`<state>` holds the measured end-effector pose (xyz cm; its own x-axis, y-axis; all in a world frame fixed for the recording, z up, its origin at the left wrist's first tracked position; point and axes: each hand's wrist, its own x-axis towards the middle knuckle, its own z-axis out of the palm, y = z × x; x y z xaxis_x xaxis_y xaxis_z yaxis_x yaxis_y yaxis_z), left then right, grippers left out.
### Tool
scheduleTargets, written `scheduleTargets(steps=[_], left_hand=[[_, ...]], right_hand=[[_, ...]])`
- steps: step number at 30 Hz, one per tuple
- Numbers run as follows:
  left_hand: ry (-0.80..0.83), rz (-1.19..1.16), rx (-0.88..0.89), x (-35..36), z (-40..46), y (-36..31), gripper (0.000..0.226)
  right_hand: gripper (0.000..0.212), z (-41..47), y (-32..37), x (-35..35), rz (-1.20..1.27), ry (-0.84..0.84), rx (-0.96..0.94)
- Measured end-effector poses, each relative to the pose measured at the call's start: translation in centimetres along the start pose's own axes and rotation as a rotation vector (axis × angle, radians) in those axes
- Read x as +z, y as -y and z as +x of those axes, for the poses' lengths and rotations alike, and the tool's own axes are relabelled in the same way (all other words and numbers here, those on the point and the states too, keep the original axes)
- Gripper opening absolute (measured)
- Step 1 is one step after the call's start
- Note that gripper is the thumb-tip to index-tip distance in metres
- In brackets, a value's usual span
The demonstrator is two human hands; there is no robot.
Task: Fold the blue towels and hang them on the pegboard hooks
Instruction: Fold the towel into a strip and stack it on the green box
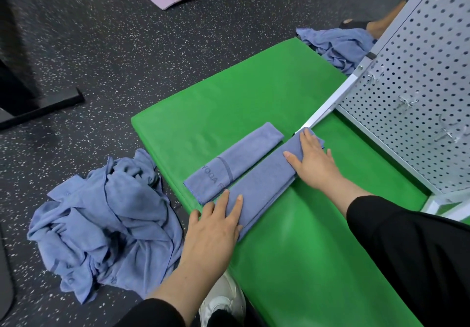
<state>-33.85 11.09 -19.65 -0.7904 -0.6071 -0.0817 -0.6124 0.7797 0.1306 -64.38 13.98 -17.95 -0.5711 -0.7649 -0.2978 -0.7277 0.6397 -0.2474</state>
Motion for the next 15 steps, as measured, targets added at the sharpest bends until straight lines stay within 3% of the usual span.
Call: scheduleTargets(steps=[9, 12, 15], left_hand=[[-0.077, -0.115, -0.106, -2.2, -0.1, 0.7, 0.058], [-0.152, -0.151, -0.166, -3.9, -0.7, 2.4, 0.052], [-0.193, -0.169, -0.224, -5.2, -2.0, 5.7, 0.042]], right_hand=[[0.074, -2.2, 2.9, -1.8, -0.013, -0.179, -0.100], [0.064, -2.6, 6.8, -2.9, 0.055, -0.230, -0.207], [0.056, -3.2, 13.5, -4.2, 0.107, -0.152, -0.358]])
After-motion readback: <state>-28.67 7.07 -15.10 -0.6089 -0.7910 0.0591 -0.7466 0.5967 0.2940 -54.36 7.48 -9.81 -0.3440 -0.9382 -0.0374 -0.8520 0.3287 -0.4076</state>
